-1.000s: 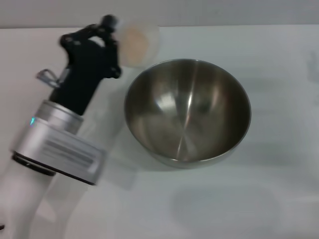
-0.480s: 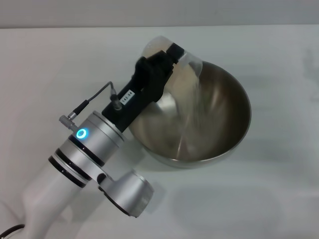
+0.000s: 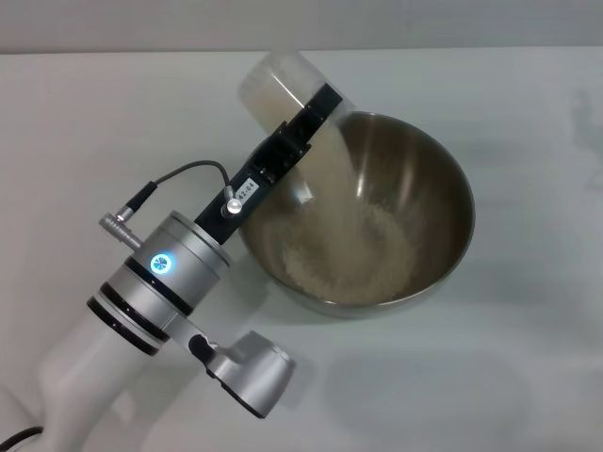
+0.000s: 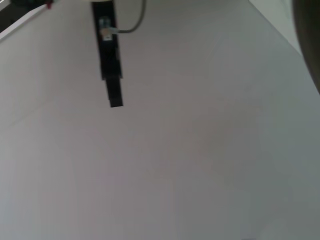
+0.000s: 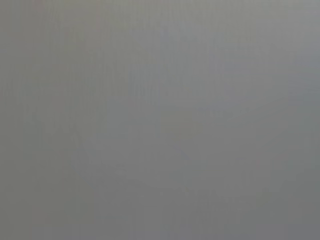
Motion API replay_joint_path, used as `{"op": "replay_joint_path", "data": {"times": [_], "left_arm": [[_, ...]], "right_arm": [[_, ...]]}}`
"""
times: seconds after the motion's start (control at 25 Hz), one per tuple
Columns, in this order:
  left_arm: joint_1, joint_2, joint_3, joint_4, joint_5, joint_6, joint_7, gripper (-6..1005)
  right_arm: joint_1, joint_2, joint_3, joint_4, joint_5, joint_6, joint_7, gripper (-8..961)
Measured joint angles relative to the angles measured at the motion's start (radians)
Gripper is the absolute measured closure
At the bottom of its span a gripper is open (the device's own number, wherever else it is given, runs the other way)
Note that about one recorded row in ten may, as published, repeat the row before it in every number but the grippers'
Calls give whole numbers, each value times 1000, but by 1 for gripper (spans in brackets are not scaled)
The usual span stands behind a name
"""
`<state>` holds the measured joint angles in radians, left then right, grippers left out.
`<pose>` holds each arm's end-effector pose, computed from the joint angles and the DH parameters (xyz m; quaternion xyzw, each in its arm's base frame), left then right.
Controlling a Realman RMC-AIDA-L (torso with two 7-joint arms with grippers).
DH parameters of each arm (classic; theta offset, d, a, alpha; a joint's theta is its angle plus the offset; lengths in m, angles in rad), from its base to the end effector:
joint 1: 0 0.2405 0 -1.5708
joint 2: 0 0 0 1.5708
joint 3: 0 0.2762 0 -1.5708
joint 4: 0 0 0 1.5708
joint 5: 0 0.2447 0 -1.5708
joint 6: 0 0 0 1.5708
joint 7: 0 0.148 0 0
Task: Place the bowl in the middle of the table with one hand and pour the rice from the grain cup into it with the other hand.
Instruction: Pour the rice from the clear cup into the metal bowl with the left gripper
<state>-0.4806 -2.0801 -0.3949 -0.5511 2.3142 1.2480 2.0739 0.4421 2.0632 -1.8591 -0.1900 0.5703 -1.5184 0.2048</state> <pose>-0.2060 0.3163 -0.1446 -0.4846 0.6474 0.1080 0.5782 0.3314 0.3621 0.0287 -0.5818 0.1142 0.4525 0.6661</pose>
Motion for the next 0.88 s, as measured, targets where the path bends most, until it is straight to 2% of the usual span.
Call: {"op": "replay_joint_path", "data": {"times": [0.24, 0.52, 0.72, 0.88], "left_arm": [[2, 0, 0, 3, 0, 10, 73, 985], [4, 0, 120, -6, 0, -29, 73, 985], [8, 1, 25, 1, -9, -28, 66, 984], [21, 0, 74, -12, -3, -35, 44, 984]], "right_arm": [[3, -2, -3, 0, 0, 0, -1, 505], [4, -2, -2, 0, 0, 0, -1, 502], [4, -2, 0, 0, 0, 0, -1, 499], [4, -2, 0, 1, 0, 0, 4, 498]]}}
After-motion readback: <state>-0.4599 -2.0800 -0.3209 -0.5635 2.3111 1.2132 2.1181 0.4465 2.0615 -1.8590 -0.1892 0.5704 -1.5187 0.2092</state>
